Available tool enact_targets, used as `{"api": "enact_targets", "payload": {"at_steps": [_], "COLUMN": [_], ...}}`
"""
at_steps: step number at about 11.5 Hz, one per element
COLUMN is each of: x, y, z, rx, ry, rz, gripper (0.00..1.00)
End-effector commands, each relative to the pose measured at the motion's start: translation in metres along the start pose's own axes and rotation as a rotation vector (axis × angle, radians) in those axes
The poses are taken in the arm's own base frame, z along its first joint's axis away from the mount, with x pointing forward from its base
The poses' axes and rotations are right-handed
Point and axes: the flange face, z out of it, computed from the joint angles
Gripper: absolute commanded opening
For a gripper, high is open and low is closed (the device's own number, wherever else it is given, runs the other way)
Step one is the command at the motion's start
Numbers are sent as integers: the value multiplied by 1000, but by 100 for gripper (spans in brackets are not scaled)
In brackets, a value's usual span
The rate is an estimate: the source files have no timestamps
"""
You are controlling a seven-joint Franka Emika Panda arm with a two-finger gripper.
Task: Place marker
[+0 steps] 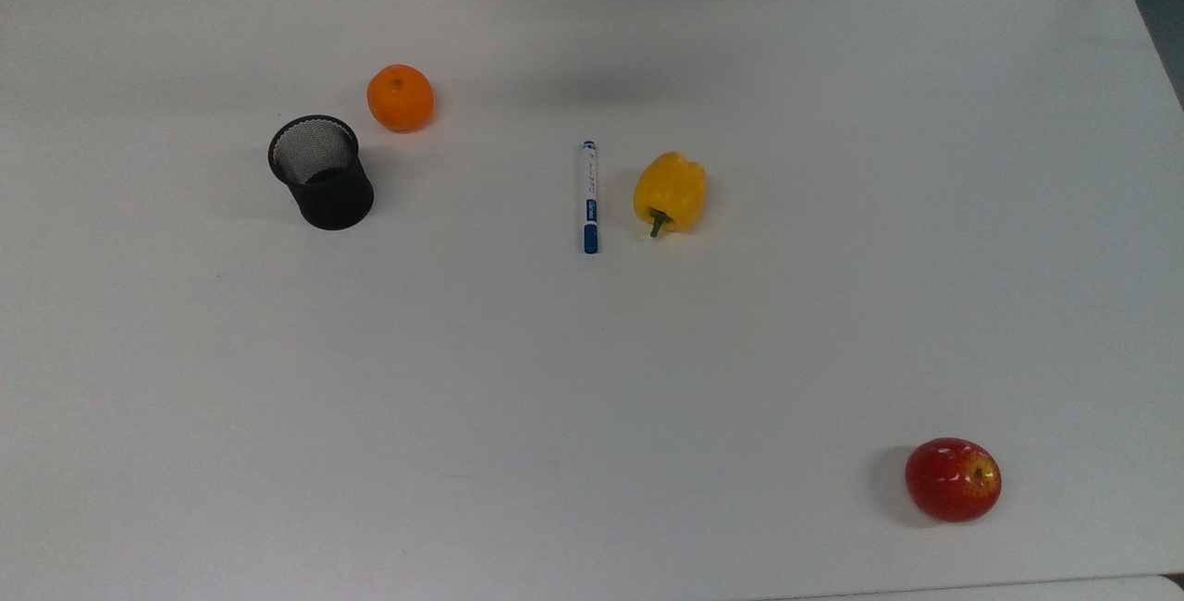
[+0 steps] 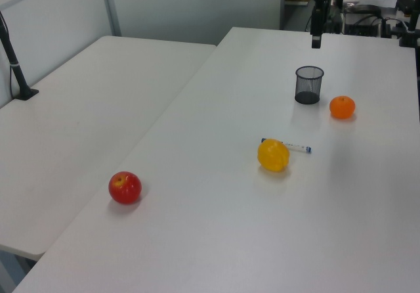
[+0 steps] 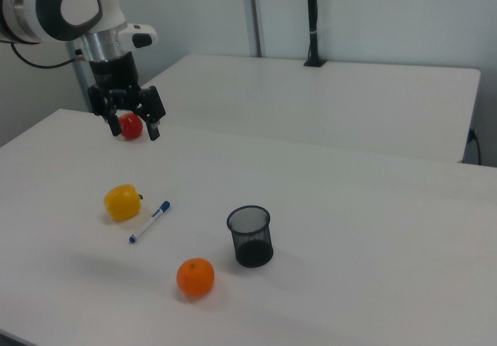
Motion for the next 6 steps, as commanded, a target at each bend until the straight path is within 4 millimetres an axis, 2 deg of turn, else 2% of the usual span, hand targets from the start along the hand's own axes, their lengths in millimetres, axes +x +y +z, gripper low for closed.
{"api": "enact_targets", "payload": {"at_steps": [1,6], "x": [-4,-2], "y": [-3,-7], "z": [3,5], "rx": [16,22], "ry": [-13,-13], "rz": [-1,7], "gripper": [100,100]}}
